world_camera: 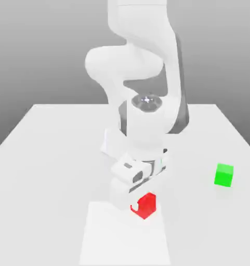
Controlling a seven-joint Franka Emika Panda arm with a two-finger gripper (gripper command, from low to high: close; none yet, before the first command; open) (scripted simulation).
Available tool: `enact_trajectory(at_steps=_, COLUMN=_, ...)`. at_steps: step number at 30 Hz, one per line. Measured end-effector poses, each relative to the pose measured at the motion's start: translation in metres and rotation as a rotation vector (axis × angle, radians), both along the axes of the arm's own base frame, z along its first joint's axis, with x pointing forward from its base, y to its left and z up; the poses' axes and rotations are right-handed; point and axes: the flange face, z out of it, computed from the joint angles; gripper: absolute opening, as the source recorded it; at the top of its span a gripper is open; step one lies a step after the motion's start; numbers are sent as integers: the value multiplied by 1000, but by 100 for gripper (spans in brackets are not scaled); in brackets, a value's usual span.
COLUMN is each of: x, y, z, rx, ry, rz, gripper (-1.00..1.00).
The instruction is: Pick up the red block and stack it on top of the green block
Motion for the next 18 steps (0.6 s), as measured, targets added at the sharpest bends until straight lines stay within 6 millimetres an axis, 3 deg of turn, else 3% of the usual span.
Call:
enact_trajectory(at_steps=6, x=-1, y=3, z=46, rx=0, ry=0, rz=21, gripper=-100)
enact_trajectory(at_steps=12, x=-13, y=75, z=60, rx=1, ry=0, rz=450, gripper=-100)
enact_trajectory(at_steps=18, x=-44, y=154, z=70, rx=1, ry=0, rz=937, gripper=-100)
